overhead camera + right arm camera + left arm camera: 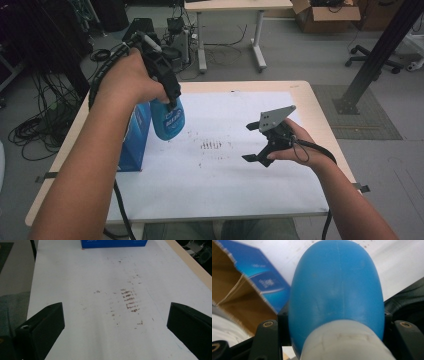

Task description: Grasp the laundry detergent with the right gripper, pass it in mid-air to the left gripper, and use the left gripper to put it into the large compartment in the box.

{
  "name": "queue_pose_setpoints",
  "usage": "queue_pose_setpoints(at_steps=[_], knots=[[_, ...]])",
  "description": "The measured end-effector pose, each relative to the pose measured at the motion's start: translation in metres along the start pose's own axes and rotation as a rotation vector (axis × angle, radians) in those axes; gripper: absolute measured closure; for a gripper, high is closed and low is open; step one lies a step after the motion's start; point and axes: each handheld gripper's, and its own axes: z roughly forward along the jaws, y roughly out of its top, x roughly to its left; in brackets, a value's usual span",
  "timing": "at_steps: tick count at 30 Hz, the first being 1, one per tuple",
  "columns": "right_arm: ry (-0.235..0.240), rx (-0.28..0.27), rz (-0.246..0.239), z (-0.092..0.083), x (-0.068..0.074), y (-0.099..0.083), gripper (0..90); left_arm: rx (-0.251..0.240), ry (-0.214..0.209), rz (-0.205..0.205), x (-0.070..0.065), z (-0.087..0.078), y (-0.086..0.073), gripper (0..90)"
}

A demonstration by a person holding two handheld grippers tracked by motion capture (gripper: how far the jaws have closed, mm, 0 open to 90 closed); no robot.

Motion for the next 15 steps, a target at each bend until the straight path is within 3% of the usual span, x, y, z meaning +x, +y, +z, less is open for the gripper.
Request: queue_pose_setpoints(at_steps=[5, 7, 15], knots=[[0.003, 0.011, -0.002, -0.004, 0.000, -0.002, 1.5, -0.003, 0.009, -0.083, 0.018, -0.018, -0.006, 39.2], [0.001, 0.011, -0.001, -0.005, -0.001, -0.002, 1.4, -0.008, 0.004, -0.136, 0.028, -0.028, -0.009, 39.1], [0.007, 0.013, -0.006, -0.009, -0.002, -0.002, 1.5, -0.009, 0.005, -0.268, 0.049, -0.049, -0.015, 39.1]])
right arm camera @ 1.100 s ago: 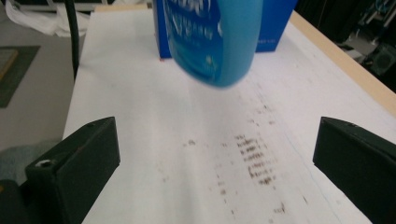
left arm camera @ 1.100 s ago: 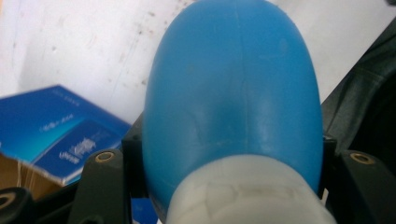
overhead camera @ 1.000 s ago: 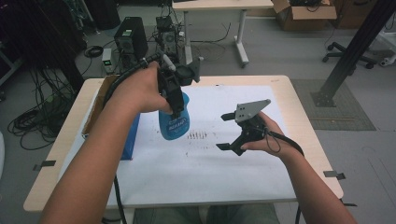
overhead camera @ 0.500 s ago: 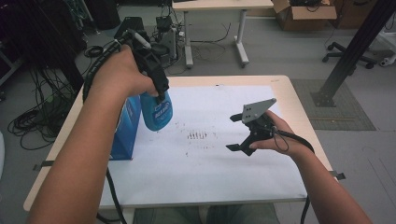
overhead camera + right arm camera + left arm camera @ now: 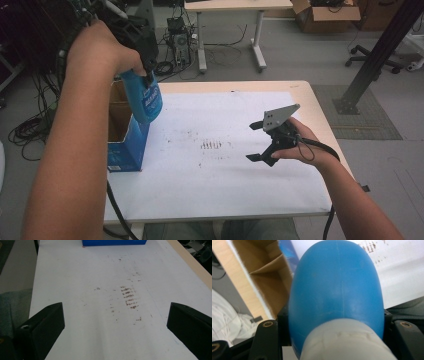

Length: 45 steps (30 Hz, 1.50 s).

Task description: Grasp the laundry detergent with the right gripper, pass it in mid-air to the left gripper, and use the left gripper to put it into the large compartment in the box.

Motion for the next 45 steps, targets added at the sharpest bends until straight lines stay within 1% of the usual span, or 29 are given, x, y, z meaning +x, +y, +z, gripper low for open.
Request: queue_pose_setpoints(at_steps=[5, 7, 8, 13, 14, 21, 27, 39, 43, 45], knots=[[0.001, -0.006, 0.005, 0.000, 0.000, -0.002, 1.5, 0.004, -0.015, -0.081, 0.019, -0.007, -0.001, 39.1], [0.003, -0.009, 0.003, 0.000, 0.000, -0.002, 1.5, 0.003, -0.017, -0.107, 0.026, -0.010, -0.002, 39.1], [0.002, -0.008, 0.003, 0.000, 0.000, -0.002, 1.5, 0.002, -0.015, -0.127, 0.030, -0.011, -0.003, 39.1], [0.005, -0.007, 0.007, 0.000, -0.002, -0.003, 1.5, 0.013, -0.009, -0.173, 0.044, -0.015, -0.005, 39.1], [0.004, -0.007, 0.008, -0.001, -0.002, -0.003, 1.5, 0.013, -0.011, -0.188, 0.046, -0.015, -0.006, 39.1], [0.008, -0.004, 0.011, 0.001, -0.004, -0.005, 1.5, 0.020, -0.004, -0.245, 0.066, -0.010, -0.010, 39.0], [0.012, 0.002, 0.013, 0.003, -0.005, -0.005, 1.6, 0.026, -0.004, -0.274, 0.078, -0.005, -0.015, 39.0], [0.008, 0.021, 0.007, -0.004, -0.006, -0.002, 1.7, 0.041, -0.006, -0.310, 0.095, 0.012, -0.020, 38.9], [0.004, 0.025, 0.008, -0.007, -0.006, -0.002, 1.7, 0.046, -0.005, -0.308, 0.098, 0.020, -0.020, 38.9], [0.003, 0.027, 0.008, -0.007, -0.006, -0.003, 1.7, 0.051, -0.015, -0.309, 0.100, 0.025, -0.020, 38.9]])
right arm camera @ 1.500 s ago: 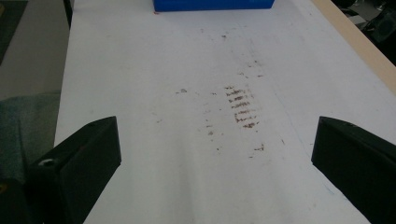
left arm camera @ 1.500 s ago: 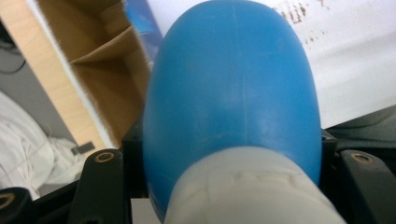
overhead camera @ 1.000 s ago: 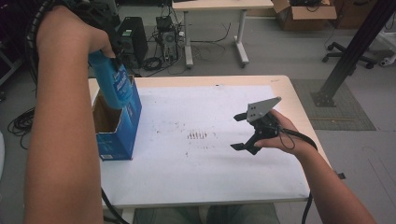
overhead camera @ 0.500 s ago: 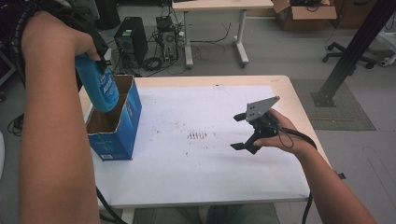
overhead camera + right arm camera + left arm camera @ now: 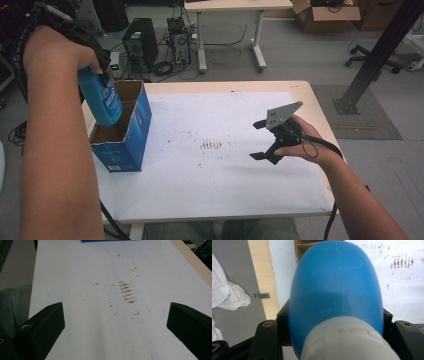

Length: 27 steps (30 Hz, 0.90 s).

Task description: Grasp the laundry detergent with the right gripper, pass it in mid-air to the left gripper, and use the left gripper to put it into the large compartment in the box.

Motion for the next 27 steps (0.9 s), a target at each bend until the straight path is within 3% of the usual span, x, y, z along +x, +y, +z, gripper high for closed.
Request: queue_pose_setpoints(at_steps=[27], knots=[[0.006, -0.007, 0.003, 0.005, 0.003, 0.000, 1.7, 0.050, -0.038, -0.008, 0.014, 0.069, 0.002, 38.9]])
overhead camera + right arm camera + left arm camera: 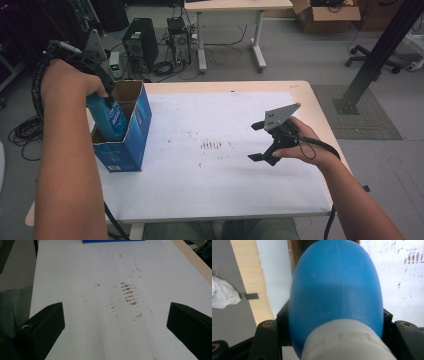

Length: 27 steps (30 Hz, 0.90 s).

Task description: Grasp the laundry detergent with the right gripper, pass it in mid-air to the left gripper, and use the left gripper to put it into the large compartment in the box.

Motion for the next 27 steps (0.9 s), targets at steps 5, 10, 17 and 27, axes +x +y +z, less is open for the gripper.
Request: queue_pose_setpoints(at_steps=[5, 10, 17, 27], knots=[[-0.001, -0.006, -0.003, 0.001, 0.001, 0.000, 1.7, 0.011, 0.007, -0.003, 0.000, 0.015, 0.001, 38.9], [-0.001, -0.005, -0.003, -0.001, 0.002, -0.001, 1.7, 0.023, 0.002, -0.011, 0.002, 0.027, 0.001, 38.8], [-0.003, -0.003, 0.001, -0.002, 0.002, -0.002, 1.7, 0.031, 0.014, -0.008, 0.001, 0.042, 0.003, 38.8], [-0.002, -0.001, 0.002, -0.002, 0.002, -0.004, 1.7, 0.049, 0.005, -0.007, 0.000, 0.065, 0.007, 38.8]])
